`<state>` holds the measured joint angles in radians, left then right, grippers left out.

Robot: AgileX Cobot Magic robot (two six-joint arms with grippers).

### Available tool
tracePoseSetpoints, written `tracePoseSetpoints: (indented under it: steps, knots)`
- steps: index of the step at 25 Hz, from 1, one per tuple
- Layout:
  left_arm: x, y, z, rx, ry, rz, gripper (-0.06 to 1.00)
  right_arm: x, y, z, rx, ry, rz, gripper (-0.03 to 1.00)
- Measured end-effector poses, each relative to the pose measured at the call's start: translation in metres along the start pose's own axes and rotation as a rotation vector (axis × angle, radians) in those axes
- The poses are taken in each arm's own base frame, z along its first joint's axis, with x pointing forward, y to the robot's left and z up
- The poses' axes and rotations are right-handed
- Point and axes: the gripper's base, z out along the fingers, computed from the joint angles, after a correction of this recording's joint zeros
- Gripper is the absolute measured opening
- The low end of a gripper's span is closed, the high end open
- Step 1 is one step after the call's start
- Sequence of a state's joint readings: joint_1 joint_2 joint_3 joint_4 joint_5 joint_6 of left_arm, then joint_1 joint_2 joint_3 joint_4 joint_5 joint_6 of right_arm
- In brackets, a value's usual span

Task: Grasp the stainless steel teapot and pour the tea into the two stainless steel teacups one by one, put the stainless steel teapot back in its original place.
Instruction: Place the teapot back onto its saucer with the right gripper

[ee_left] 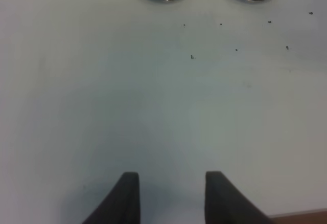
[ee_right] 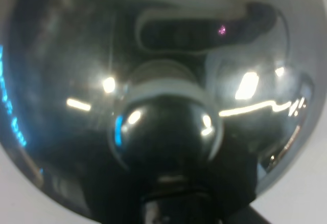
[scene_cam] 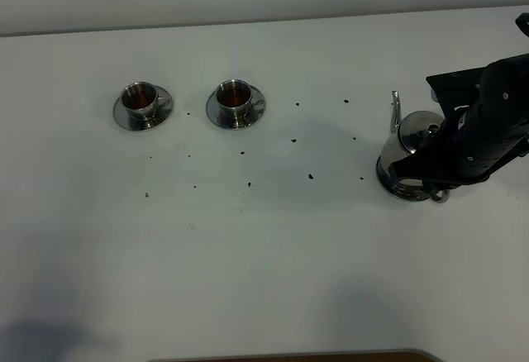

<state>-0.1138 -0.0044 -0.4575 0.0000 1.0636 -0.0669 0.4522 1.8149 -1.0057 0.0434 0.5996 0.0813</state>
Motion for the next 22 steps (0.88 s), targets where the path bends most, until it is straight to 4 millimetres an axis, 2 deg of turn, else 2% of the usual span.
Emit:
tracePoseSetpoints:
  steps: [9, 17, 22]
  knots:
    - [0.0000, 0.0000, 0.0000, 0.000, 0.000, 0.000, 0.37, 0.0007, 0.0002, 0.0000, -0.002, 0.008, 0.004, 0.20]
    - [0.0000, 0.0000, 0.0000, 0.000, 0.000, 0.000, 0.37, 0.0019, 0.0001, 0.0000, -0.001, 0.021, 0.003, 0.47]
    - [0.0000, 0.0000, 0.0000, 0.000, 0.000, 0.000, 0.37, 0.0044, 0.0002, -0.0055, 0.001, 0.064, 0.001, 0.53]
